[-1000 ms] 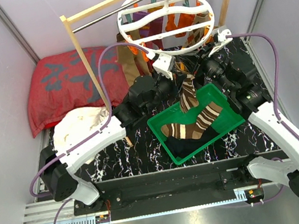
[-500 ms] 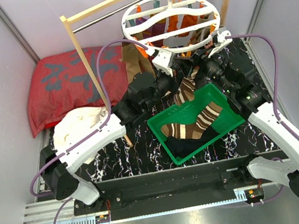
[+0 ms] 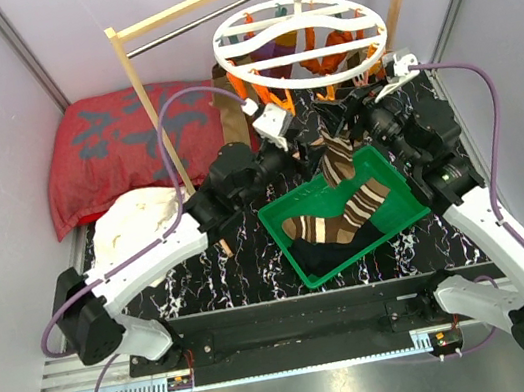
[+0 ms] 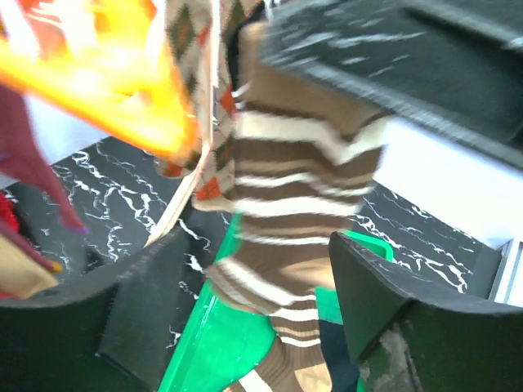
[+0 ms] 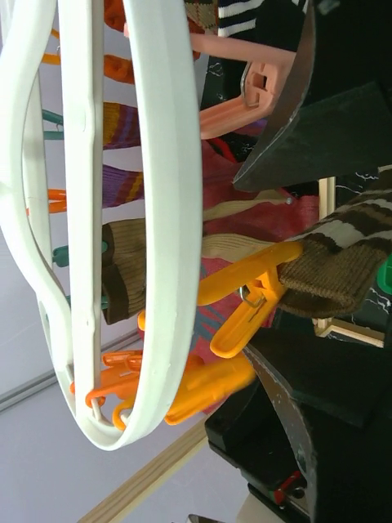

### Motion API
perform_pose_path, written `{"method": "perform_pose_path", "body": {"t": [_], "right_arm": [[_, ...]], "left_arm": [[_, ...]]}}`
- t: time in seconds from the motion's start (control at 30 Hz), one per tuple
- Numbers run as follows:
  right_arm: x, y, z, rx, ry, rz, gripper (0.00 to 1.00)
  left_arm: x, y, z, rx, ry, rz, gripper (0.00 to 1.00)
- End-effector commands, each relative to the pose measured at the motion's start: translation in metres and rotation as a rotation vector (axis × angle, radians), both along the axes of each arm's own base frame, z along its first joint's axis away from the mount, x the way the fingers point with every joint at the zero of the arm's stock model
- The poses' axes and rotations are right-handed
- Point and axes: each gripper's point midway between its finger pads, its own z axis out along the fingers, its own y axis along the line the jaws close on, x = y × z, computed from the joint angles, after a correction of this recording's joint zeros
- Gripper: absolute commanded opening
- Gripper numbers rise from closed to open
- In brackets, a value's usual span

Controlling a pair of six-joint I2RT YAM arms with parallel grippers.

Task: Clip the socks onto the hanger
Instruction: Clamp the sock onto the hanger, then open the clamp at the hanger.

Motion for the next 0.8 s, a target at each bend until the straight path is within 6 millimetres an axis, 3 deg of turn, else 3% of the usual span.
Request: {"method": "perform_pose_path", "body": {"t": [0.0,0.13,0.3,0.77], "right_arm": [[-0.022,-0.002,0.037,0.045,-0.076,0.035,0.77],[-0.029,-0.003,0.042,0.047,-0.085,0.046,0.78],[-0.032,-0.003,0.041,0.046,-0.082,0.052,0.79],[-0.038,-0.003,0.035,0.020,-0.082,0.068,0.79]], "left_arm": [[-0.009,0.022,0.054,-0.159,-0.129,-0.031,0.78],[-0.005,0.039,0.065,-0.222,-0.150,-0.024,0.82],[-0.003,0.042,0.078,-0.265,-0.197,-0.059,0.83],[0.042,0.065,0.098,-0.311,-0.225,0.052,0.82]]}}
